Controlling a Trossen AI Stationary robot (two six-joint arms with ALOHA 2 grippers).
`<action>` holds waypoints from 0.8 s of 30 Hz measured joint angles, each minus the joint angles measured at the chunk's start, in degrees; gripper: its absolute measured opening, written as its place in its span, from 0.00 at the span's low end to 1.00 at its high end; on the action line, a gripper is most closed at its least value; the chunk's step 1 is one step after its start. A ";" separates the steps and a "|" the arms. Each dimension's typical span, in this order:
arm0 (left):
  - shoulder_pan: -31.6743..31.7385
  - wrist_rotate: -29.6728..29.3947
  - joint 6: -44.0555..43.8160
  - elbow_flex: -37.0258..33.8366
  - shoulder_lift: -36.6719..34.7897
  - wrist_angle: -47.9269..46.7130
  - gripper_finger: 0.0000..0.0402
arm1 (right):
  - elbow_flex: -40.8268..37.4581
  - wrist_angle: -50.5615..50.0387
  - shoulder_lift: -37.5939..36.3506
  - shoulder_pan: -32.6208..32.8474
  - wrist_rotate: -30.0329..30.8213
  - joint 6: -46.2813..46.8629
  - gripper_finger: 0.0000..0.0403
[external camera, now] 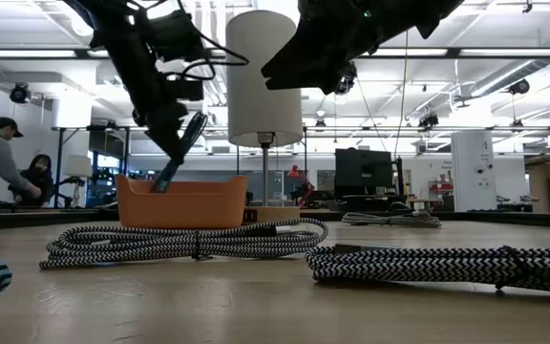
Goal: Pick & Place USB Port
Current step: Put the right blue charger cable into the orange bin, then put the blue charger cable into the orange bin
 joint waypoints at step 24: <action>1.33 -2.72 2.39 1.04 12.30 -3.21 0.21 | -0.04 0.02 0.00 0.00 -0.04 0.00 0.46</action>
